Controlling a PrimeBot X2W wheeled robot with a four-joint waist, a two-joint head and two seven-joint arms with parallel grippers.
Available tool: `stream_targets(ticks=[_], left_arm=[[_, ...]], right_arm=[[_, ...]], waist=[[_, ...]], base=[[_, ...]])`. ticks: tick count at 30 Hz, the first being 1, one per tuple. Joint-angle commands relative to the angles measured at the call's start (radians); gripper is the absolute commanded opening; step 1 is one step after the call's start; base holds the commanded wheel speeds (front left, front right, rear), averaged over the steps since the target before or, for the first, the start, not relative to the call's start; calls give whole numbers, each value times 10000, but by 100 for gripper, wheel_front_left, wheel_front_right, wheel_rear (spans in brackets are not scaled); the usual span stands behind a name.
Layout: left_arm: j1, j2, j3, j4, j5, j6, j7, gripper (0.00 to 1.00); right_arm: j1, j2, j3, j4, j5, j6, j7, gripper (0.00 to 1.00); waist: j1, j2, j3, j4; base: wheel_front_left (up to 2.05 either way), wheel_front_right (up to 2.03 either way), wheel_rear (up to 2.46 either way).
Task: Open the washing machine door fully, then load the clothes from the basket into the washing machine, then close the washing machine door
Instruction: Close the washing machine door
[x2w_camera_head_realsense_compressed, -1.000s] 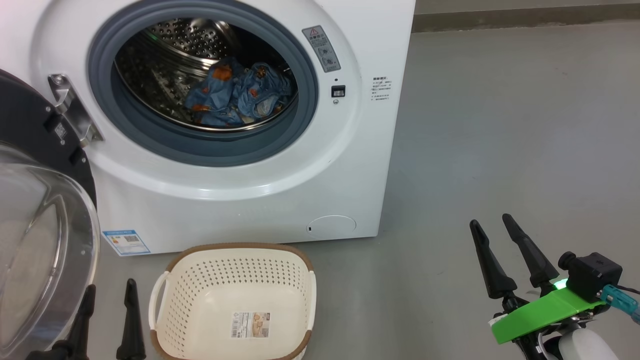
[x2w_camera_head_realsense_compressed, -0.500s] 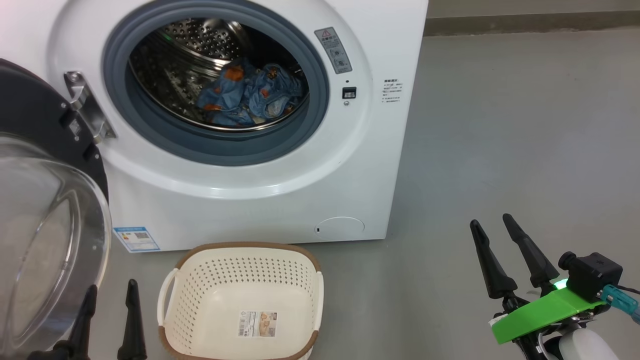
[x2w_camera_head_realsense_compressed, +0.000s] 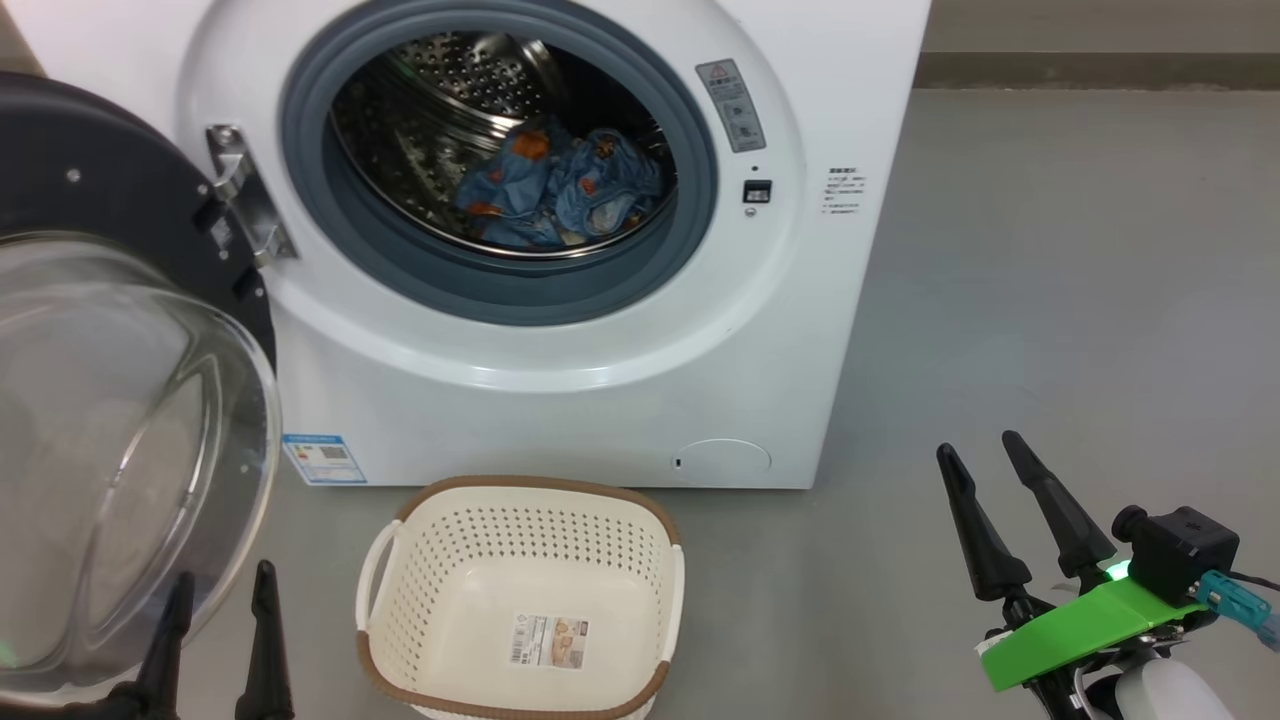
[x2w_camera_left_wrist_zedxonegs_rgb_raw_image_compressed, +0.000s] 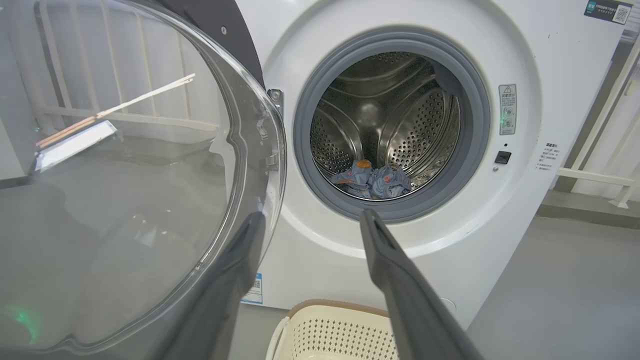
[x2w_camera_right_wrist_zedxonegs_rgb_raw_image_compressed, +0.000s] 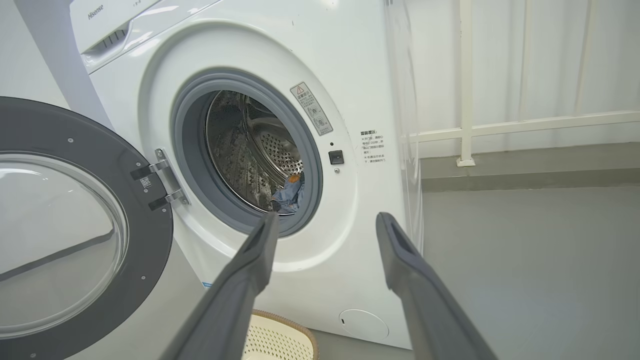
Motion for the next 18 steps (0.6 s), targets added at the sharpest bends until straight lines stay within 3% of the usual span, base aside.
stream_targets(ticks=[1,18], left_arm=[[-325,101,373,-181,131,6,-51,100],[-236,160,387,-191,277,241,-51,100]], right_arm=[[62,-155,276,-205,-93,16,-48,100],[101,-115,490,-140,-71,16,-48,100]], waist=[[0,-1,-59,199],[0,-1,-97,1208]], base=[[0,0,0],[0,0,0]])
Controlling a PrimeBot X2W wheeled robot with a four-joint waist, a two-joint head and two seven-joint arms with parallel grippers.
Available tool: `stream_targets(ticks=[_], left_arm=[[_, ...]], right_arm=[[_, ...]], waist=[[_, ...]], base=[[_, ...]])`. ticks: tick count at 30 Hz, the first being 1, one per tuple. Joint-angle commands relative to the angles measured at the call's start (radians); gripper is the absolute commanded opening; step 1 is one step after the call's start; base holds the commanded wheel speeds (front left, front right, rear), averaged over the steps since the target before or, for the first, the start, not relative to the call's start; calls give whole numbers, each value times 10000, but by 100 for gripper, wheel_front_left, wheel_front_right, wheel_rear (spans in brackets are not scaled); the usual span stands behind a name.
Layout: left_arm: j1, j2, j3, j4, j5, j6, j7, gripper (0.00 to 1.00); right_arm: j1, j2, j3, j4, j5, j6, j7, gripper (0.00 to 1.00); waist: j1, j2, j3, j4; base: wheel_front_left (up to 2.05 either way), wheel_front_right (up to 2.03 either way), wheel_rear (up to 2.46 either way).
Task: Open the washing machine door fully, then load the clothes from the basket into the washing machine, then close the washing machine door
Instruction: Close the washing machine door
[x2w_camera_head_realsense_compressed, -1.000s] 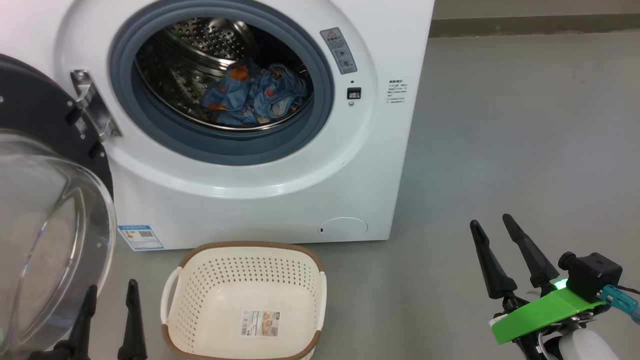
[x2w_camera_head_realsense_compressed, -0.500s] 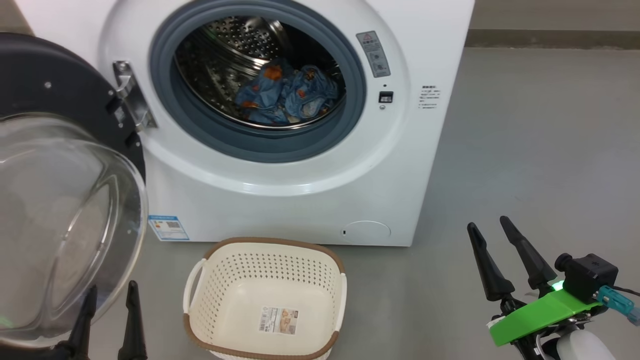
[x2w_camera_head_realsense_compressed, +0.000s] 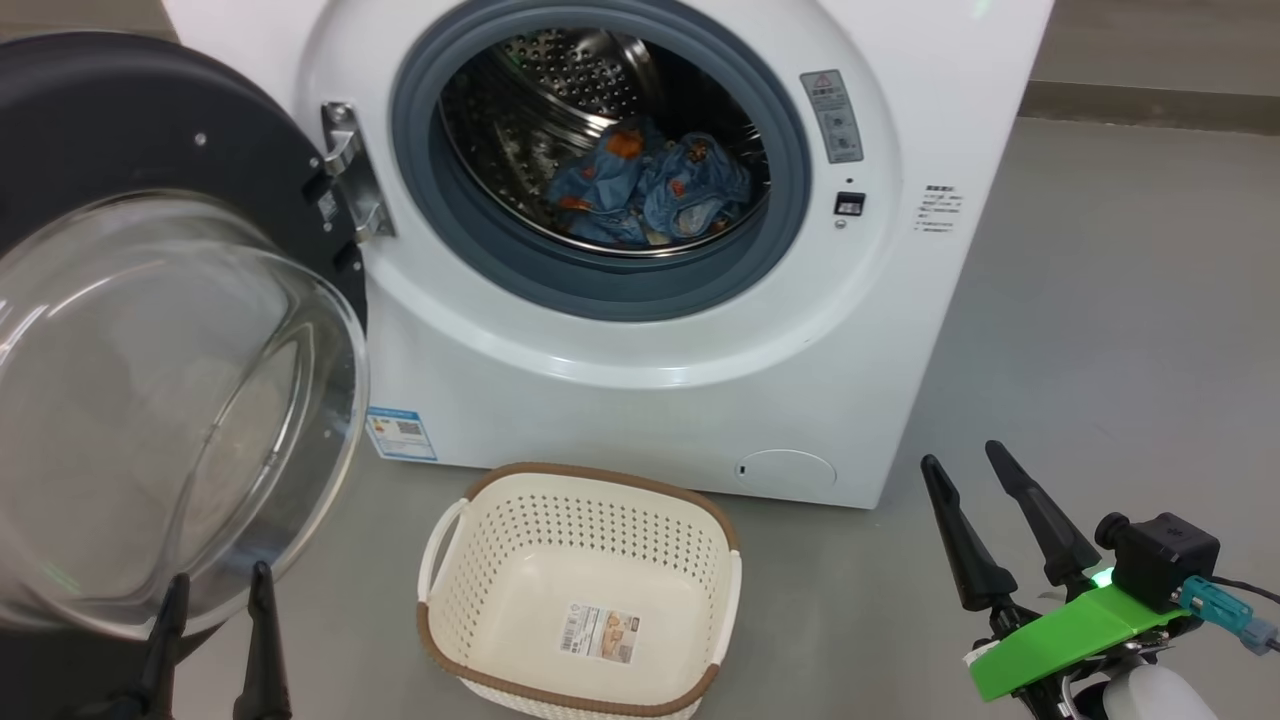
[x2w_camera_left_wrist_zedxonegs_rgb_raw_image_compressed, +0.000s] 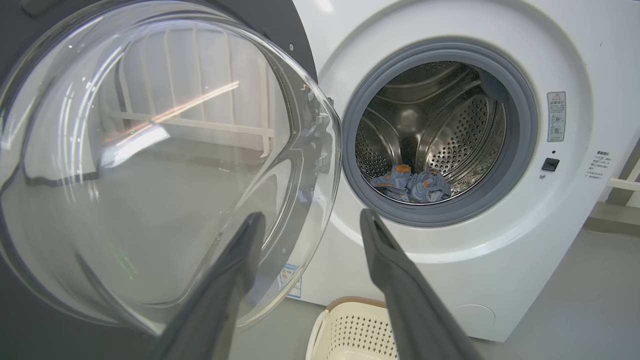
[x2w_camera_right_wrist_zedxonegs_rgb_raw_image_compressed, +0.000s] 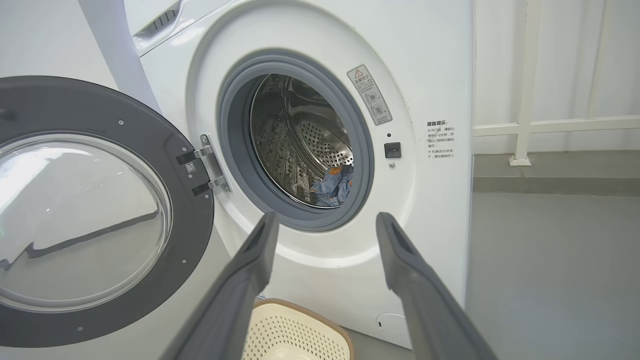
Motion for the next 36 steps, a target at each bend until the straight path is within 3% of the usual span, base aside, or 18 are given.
stream_targets(ticks=[1,24,36], left_arm=[[-243,161,364,-204,113,118,-51,100],[-189,215,307,-162,176,576,-40,100],[-169,282,276,-216,129,728,2,100]], right_arm=[[81,-109,232,-212,-72,16,-48,100],[135,32,304,-121,-48,16,-48,100],[124,125,348,-69,-55,16,-48,100]], waist=[[0,0,19,155],[0,0,-74,1829],[0,0,-122,2292]], base=[[0,0,0],[0,0,0],[0,0,0]])
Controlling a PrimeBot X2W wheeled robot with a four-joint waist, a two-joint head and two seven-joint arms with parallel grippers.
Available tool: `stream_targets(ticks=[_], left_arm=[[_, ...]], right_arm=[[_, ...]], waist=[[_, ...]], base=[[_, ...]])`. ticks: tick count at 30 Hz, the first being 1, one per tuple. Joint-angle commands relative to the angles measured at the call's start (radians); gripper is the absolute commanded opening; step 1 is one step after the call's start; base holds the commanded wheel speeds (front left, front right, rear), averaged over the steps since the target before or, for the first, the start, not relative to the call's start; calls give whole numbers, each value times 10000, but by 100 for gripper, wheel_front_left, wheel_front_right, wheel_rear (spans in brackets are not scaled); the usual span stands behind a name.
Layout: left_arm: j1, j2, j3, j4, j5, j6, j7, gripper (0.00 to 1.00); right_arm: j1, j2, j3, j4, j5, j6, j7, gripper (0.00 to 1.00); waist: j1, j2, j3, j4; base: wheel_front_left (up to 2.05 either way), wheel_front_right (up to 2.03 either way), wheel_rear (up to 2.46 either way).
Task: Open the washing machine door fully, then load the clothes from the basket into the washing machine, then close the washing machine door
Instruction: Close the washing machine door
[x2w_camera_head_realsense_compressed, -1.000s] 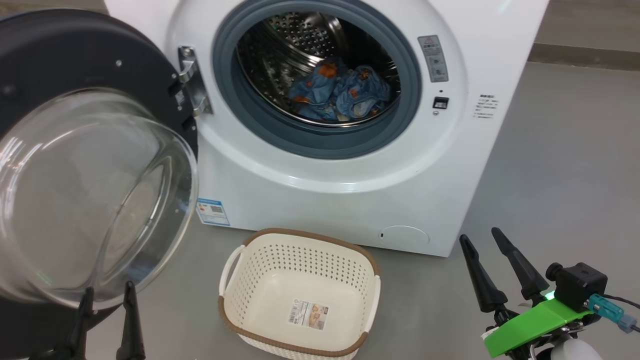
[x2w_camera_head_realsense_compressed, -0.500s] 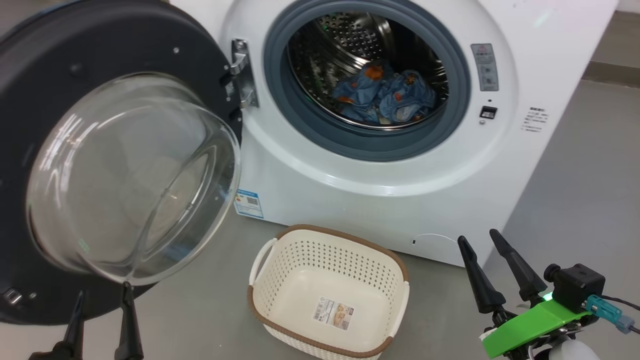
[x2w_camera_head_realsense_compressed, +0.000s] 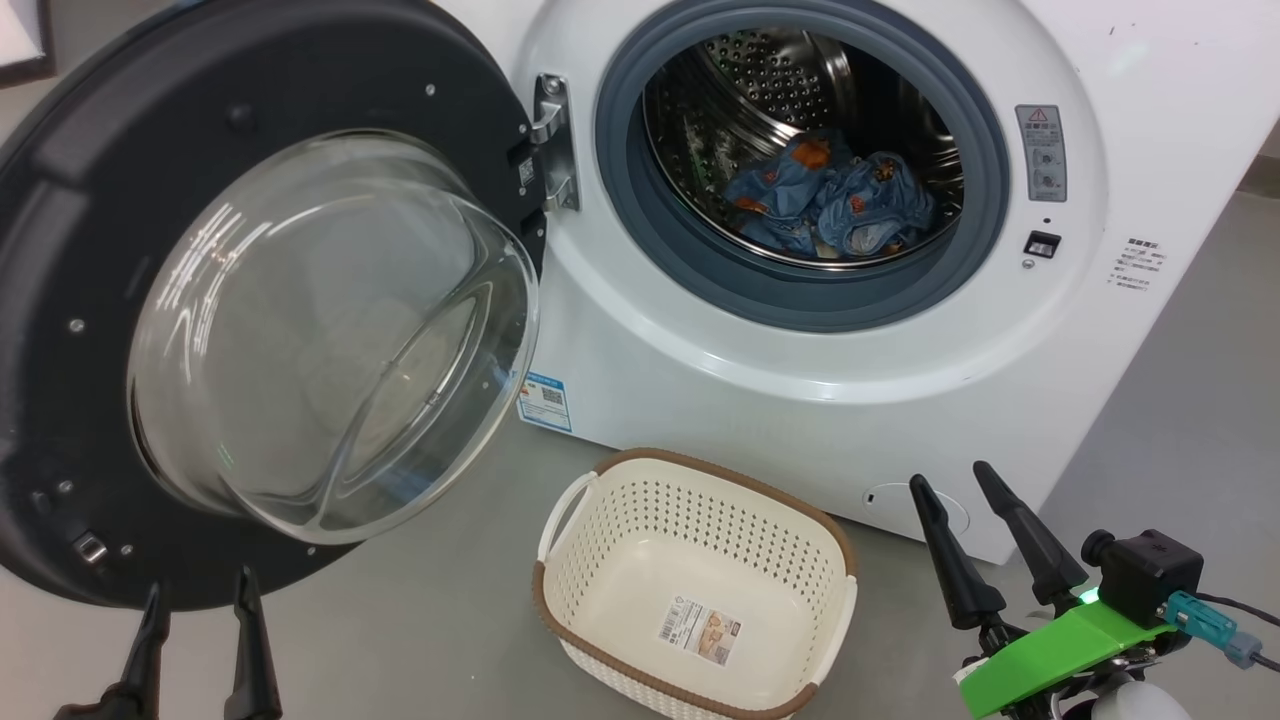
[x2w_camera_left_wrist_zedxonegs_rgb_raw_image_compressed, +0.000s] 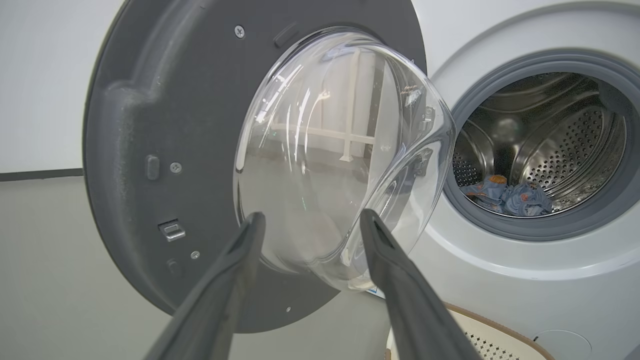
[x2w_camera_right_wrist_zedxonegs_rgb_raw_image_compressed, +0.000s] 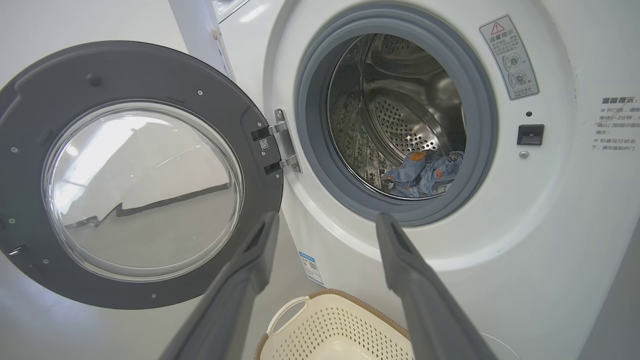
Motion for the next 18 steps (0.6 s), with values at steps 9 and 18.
stream_targets(ticks=[9,18], left_arm=[[-182,246,256,-250,-6,141,-3,100],[-154,274,223,-280,-52,186,-14,100]], right_arm=[[-55,-57,252,-211,-58,16,-48,100],[-98,-94,331,-179,-25,16,-48,100]], waist=[[0,0,7,190],[0,0,7,182]], base=[[0,0,0],[0,0,0]])
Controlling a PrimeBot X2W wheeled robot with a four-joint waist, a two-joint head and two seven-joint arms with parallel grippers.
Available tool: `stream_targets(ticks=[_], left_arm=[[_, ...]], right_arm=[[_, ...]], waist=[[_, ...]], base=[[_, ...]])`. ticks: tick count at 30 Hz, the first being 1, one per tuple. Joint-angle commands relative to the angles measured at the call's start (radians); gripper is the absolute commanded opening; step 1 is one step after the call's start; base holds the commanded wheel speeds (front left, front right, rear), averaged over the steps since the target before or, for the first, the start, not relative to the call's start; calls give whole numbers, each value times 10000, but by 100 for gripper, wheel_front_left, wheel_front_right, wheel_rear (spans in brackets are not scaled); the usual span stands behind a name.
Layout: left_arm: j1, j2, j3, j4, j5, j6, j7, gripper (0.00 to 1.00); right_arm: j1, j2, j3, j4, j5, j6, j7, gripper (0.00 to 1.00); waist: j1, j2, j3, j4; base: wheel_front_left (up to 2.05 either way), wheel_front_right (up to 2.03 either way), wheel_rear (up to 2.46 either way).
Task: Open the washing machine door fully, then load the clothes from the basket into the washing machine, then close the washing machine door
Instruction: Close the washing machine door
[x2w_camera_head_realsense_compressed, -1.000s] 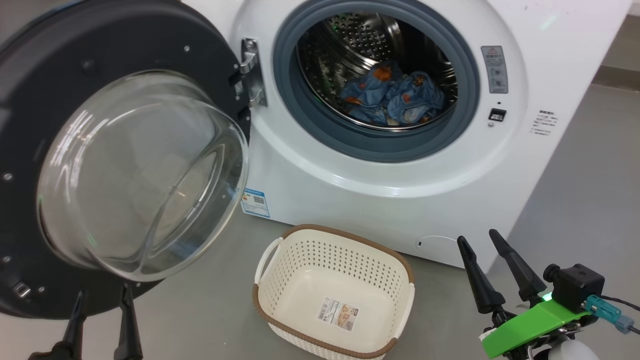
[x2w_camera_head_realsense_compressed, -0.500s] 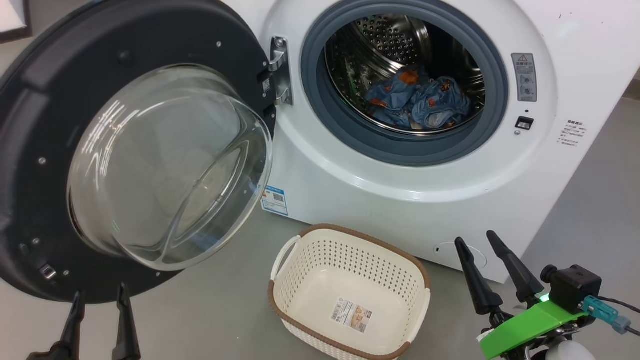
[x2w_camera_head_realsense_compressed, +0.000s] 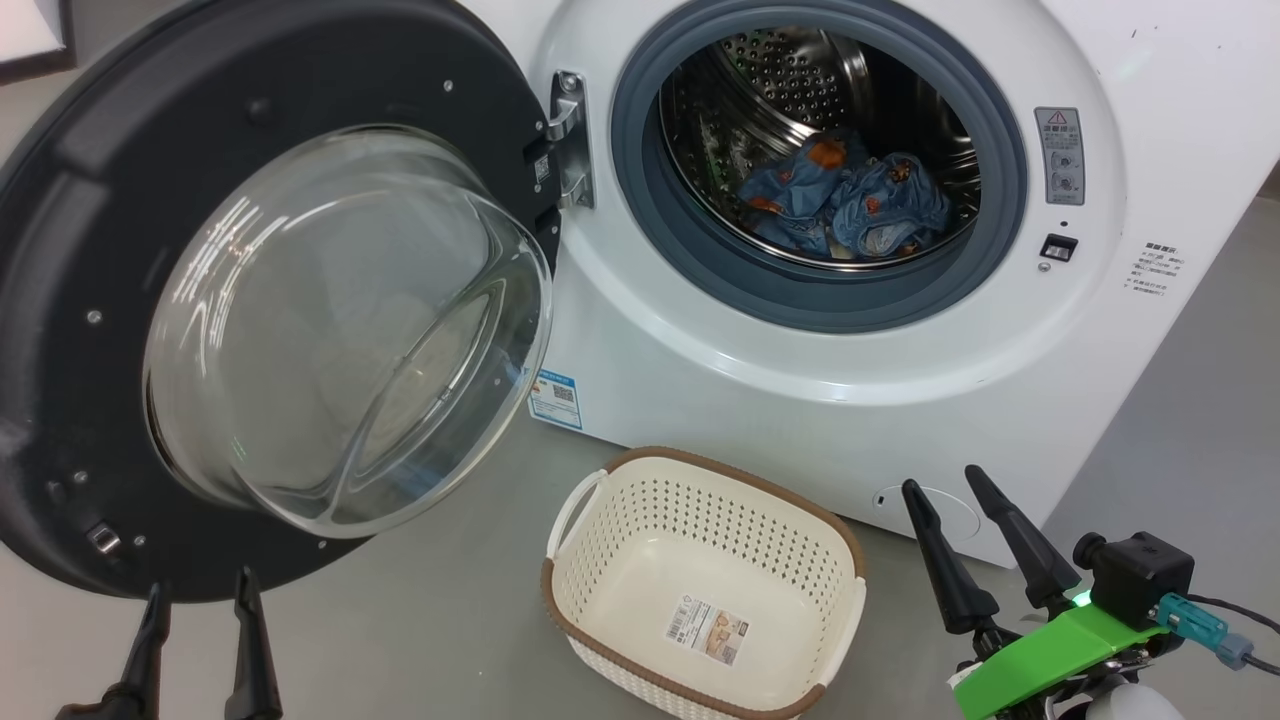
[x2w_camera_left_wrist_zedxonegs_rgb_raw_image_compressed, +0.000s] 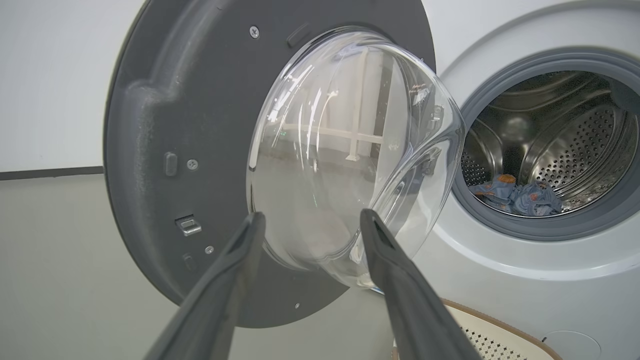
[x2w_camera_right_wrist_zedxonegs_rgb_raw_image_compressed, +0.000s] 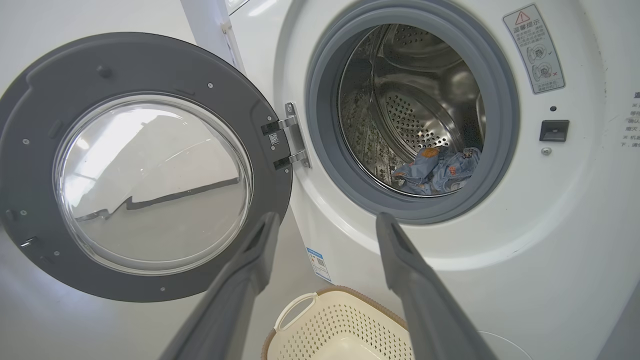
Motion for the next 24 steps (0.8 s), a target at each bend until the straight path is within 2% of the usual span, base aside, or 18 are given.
stream_targets(ticks=[1,24], left_arm=[[-158,241,286,-272,-45,90,-23,100],[-141,402,211,-292,-114,175,-38,100]], right_arm=[[-101,-80,190,-203,-21,16,-48,100],[-121,-45,227,-174,6,16,-48,100]], waist=[[0,0,-9,-11],[0,0,-35,-120]], base=[[0,0,0],[0,0,0]])
